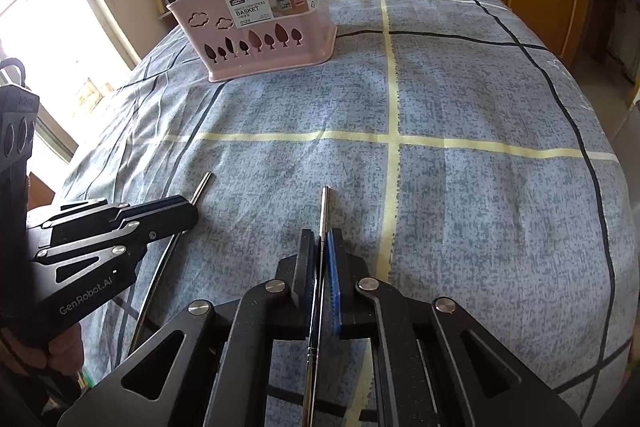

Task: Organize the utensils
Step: 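Close the left tool on a metal chopstick while the right tool grasps the other metal chopstick, then lift the metal chopstick with the left tool to the basket while the right tool carries its metal chopstick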

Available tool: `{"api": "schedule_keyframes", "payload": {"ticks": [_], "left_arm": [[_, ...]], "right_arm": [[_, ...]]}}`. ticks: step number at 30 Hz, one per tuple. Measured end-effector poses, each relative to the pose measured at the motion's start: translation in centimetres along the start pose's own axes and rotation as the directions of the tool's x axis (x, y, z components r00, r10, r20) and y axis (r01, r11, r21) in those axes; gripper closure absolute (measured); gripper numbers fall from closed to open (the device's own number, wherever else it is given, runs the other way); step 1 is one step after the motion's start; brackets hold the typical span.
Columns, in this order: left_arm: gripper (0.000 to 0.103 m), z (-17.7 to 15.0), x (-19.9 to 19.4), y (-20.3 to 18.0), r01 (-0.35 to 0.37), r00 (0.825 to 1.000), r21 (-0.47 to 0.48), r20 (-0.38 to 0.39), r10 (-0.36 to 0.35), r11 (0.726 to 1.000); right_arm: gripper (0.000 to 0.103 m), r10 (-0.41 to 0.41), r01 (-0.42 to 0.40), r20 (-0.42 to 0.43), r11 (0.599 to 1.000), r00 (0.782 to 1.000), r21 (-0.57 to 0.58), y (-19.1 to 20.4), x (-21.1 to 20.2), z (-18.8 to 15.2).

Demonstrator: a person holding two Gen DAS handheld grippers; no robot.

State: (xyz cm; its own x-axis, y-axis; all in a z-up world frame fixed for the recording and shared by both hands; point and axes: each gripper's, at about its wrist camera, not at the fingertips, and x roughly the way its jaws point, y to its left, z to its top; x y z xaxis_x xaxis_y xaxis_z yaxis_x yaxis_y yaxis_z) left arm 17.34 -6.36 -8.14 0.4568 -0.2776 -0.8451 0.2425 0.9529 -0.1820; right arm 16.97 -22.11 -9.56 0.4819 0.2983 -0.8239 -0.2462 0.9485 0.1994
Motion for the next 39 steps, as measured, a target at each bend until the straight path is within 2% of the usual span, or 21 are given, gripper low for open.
{"api": "schedule_keyframes", "payload": {"ticks": [4,11,22,33,39], "left_arm": [[0.098,0.2,0.1,-0.3,-0.017,1.0,0.021,-0.003,0.017,1.0],[0.099,0.8,-0.7,0.4,0.011,1.0,-0.012,0.01,-0.011,1.0],[0.099,3.6,-6.3,1.2,0.049,0.989,-0.008,0.14,-0.047,0.999],[0.099,7.5,-11.6,2.2,0.051,0.96,0.005,0.275,-0.051,0.999],[0.099,7.2,-12.1,2.8,0.059,0.956,-0.008,0.287,-0.054,0.998]], "right_arm": [[0.098,0.005,-0.005,-0.003,1.0,1.0,0.0,-0.1,0.0,0.1],[0.098,0.046,-0.046,0.036,0.999,0.998,0.008,0.1,-1.2,0.8],[0.098,0.083,-0.083,0.158,0.997,0.984,-0.01,1.0,-5.2,4.0],[0.098,0.089,-0.084,0.28,0.996,0.956,-0.03,1.2,-9.1,7.2],[0.098,0.087,-0.082,0.289,0.996,0.953,-0.029,1.1,-9.3,7.2]]}}
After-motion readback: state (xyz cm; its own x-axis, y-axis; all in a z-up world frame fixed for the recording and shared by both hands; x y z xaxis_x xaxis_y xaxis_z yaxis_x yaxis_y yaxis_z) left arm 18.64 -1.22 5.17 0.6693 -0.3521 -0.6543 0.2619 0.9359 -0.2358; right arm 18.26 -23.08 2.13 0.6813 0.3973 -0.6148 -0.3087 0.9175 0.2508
